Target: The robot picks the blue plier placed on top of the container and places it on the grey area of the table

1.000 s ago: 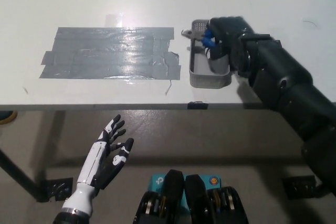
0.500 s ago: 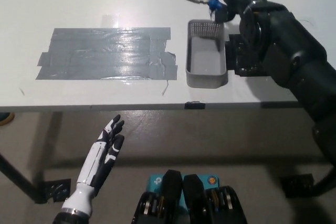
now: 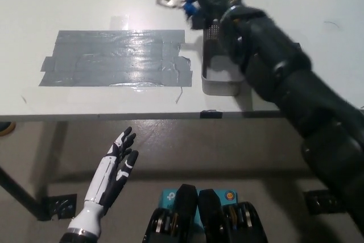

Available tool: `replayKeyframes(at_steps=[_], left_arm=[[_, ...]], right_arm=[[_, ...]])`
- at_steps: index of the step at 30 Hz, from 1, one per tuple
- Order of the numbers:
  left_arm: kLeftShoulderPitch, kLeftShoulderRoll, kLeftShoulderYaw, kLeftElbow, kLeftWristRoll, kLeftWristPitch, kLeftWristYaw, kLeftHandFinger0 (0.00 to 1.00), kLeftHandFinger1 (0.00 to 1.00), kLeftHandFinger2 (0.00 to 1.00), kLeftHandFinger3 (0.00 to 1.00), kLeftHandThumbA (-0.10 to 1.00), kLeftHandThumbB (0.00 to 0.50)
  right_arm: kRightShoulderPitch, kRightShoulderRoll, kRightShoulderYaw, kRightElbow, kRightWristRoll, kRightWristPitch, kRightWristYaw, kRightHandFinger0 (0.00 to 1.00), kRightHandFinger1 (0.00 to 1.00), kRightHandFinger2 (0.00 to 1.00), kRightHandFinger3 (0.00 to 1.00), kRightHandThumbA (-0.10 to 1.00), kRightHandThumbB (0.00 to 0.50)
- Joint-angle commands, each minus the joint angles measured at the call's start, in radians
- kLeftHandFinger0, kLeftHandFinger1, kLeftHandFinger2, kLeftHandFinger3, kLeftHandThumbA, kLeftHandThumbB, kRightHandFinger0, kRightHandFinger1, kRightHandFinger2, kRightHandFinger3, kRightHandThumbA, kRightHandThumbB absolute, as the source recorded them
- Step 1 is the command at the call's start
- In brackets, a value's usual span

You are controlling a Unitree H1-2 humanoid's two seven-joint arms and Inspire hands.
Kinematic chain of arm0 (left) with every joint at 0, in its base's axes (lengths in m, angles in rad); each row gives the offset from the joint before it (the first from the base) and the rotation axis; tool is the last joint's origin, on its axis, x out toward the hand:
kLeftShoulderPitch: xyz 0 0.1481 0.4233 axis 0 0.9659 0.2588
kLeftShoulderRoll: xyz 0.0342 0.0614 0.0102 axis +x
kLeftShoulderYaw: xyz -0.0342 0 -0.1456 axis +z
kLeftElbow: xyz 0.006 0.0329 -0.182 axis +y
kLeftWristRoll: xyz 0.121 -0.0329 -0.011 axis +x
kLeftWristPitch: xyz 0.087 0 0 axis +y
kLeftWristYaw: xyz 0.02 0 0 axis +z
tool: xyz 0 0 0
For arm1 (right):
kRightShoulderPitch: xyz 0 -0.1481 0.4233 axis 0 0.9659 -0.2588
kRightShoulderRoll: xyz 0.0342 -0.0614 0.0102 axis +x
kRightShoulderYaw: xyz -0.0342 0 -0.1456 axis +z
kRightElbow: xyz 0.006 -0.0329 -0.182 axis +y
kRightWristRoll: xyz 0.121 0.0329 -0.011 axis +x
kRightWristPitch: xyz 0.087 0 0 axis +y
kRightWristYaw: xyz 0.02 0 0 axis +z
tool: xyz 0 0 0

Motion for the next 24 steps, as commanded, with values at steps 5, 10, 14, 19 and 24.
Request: replayKeyframes(at_steps=[5, 10, 14, 19, 24], left_arm=[[0.012, -0.015, -0.023, -0.026, 0.022, -0.033, -0.002, 1.0, 1.0, 1.0, 1.0, 0.89, 0.181], [0.025, -0.017, -0.039, -0.038, 0.033, -0.021, -0.007, 1.0, 1.0, 1.0, 1.0, 0.88, 0.195], [0.024, -0.016, -0.05, -0.047, 0.039, -0.01, -0.011, 1.0, 1.0, 1.0, 1.0, 0.87, 0.215], [0.018, -0.005, -0.063, -0.052, 0.062, -0.006, -0.013, 1.0, 1.0, 1.0, 1.0, 0.84, 0.217], [0.018, -0.002, -0.072, -0.058, 0.08, -0.01, -0.012, 1.0, 1.0, 1.0, 1.0, 0.81, 0.211]], right_arm=[[-0.112, 0.127, -0.001, 0.118, -0.002, -0.025, -0.071, 0.01, 0.21, 0.36, 0.4, -0.1, 0.255], [-0.104, 0.182, 0.001, 0.174, 0.0, -0.056, -0.12, 0.09, 0.23, 0.35, 0.49, -0.1, 0.273], [-0.09, 0.203, -0.015, 0.196, 0.016, -0.067, -0.16, 0.0, 0.0, 0.15, 0.34, -0.1, 0.278], [-0.052, 0.2, -0.016, 0.213, 0.014, -0.076, -0.244, 0.56, 0.69, 0.86, 0.97, 0.29, 0.269], [-0.034, 0.179, -0.027, 0.213, 0.028, -0.068, -0.176, 1.0, 1.0, 1.0, 1.0, 0.77, 0.401]])
